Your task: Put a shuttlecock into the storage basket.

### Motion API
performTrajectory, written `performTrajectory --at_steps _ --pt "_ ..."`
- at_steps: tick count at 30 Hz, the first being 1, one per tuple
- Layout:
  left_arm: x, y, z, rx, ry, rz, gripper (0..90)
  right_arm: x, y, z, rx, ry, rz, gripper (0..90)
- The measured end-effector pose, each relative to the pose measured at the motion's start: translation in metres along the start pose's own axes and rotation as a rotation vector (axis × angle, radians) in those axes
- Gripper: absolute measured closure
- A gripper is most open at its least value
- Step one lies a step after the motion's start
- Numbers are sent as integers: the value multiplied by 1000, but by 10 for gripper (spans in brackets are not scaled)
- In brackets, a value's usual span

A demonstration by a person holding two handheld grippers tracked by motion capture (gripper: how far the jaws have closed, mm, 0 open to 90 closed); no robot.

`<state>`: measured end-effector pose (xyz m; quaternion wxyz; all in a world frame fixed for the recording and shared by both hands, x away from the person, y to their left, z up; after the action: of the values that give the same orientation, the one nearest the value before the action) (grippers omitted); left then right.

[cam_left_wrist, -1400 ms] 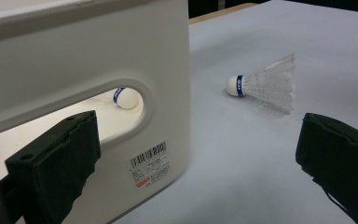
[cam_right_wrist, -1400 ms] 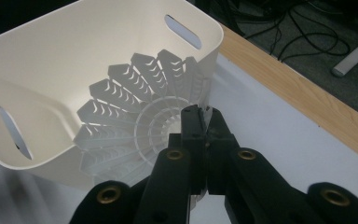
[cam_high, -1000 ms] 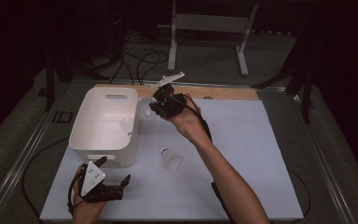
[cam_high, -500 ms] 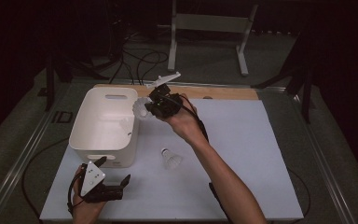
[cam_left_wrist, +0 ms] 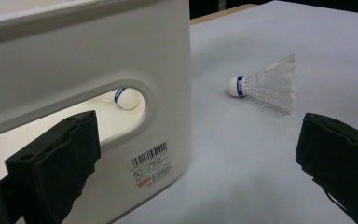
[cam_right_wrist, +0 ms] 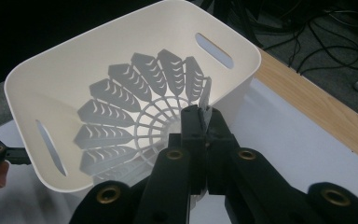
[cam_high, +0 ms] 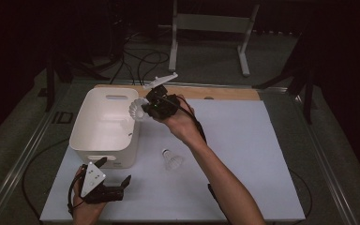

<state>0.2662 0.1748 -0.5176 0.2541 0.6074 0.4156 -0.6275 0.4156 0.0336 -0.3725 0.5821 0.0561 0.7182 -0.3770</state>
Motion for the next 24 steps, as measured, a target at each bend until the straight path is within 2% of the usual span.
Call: performTrajectory --at_steps 24 --pt "0 0 0 1 1 0 5 -6 6 -12 -23 -15 4 894"
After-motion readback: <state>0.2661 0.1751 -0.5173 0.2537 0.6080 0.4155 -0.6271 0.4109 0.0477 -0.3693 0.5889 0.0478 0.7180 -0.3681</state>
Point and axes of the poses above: each handheld gripper's, and its own axes: y roughly forward along the jaws, x roughly out of its underside, z roughly to its right, the point moved 7 cm from there along y, roughly forward along the jaws, and after that the axes turned 11 degrees about z, right-handed, at the moved point
